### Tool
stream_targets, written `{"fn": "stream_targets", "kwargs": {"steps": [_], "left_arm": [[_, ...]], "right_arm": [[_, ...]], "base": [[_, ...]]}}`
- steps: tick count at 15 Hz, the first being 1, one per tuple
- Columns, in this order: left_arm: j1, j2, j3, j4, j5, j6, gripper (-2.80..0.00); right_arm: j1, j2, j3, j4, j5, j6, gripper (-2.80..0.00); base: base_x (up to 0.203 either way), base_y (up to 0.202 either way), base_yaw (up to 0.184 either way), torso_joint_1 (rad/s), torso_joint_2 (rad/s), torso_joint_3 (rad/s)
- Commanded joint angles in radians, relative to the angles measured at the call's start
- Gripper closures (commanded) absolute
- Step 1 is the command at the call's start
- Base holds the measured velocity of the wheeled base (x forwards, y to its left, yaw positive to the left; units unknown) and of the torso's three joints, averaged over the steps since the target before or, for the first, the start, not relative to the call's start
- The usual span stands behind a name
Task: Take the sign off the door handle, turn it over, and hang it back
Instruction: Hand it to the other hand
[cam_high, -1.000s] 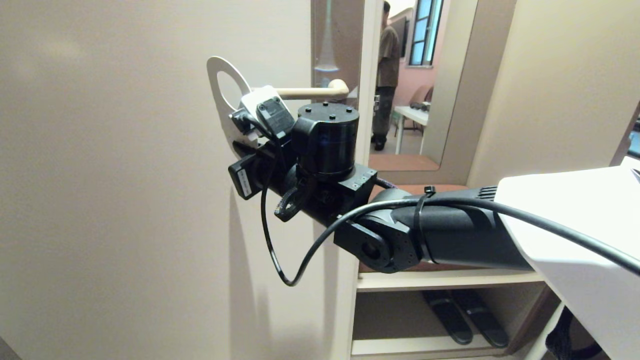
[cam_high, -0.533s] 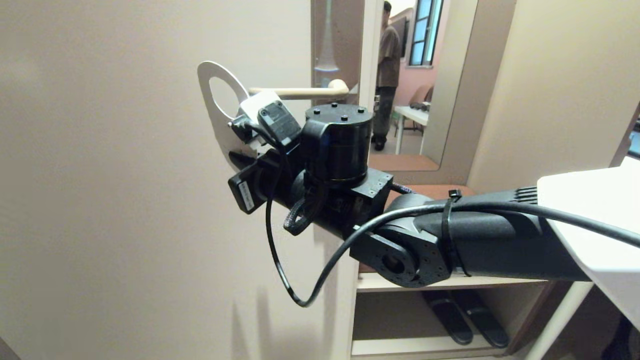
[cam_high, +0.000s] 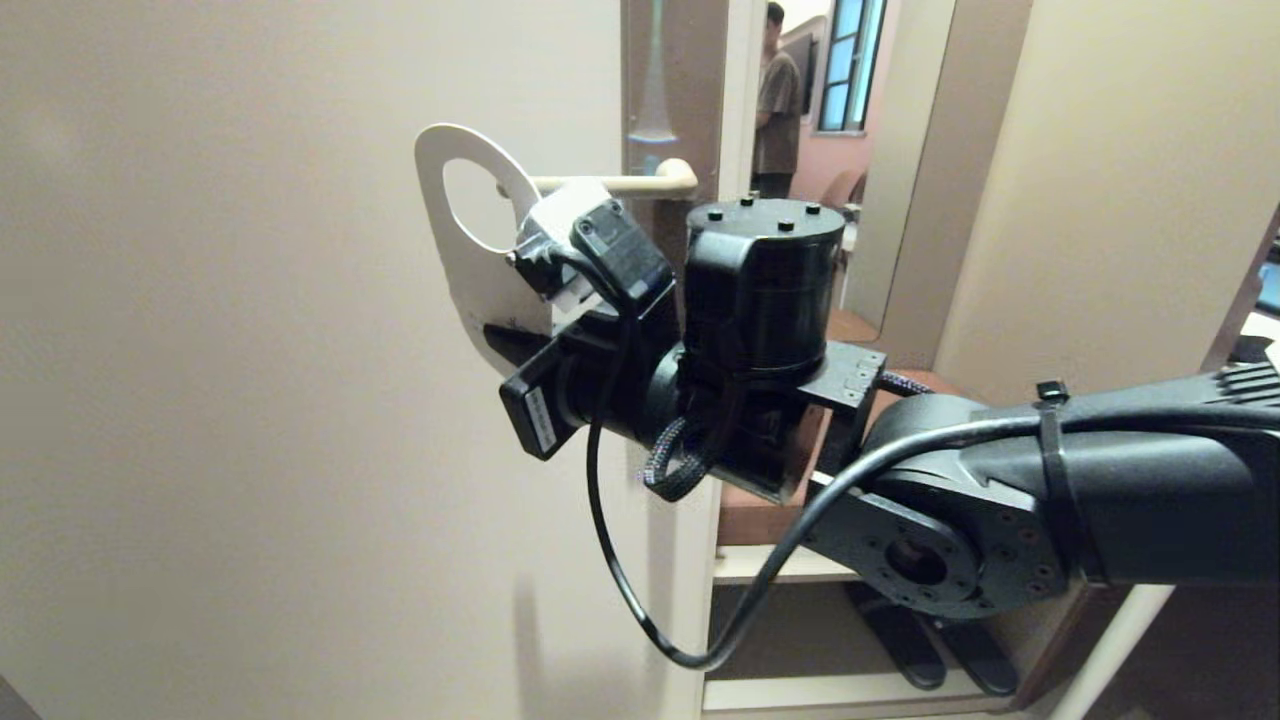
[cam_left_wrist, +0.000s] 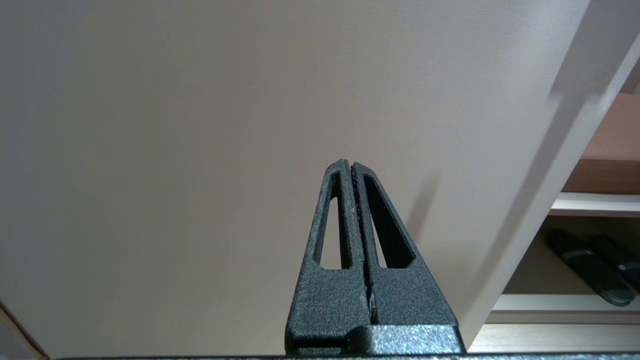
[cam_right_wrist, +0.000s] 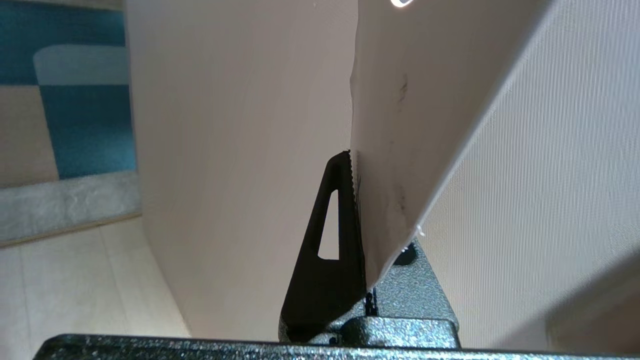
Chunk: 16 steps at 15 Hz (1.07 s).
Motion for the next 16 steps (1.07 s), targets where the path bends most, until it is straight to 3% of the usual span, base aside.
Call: {"fn": "stream_targets", "kwargs": {"steps": [1, 9, 13, 16], "left_arm": [[0.0, 0.001, 0.0, -0.001, 0.001, -0.001, 0.0], [0.0, 0.001, 0.0, -0.001, 0.001, -0.001, 0.0], [0.0, 0.001, 0.0, -0.001, 0.001, -0.001, 0.0], [0.0, 0.001, 0.0, -0.001, 0.001, -0.001, 0.0]], "right_arm": [[0.0, -0.068, 0.07, -0.003, 0.001, -0.001, 0.0], [-0.009, -0.287, 0.373, -0.003, -0.007, 0.0, 0.0], [-0.012, -0.397, 0.53, -0.004, -0.122, 0.001, 0.0], [-0.012, -0.467, 0.65, -0.025, -0.163, 0.002, 0.0]], "base": [[0.0, 0.0, 0.0, 0.0, 0.0, 0.0], [0.0, 0.0, 0.0, 0.0, 0.0, 0.0], [0.0, 0.0, 0.0, 0.0, 0.0, 0.0], [0.0, 0.0, 0.0, 0.0, 0.0, 0.0]]}}
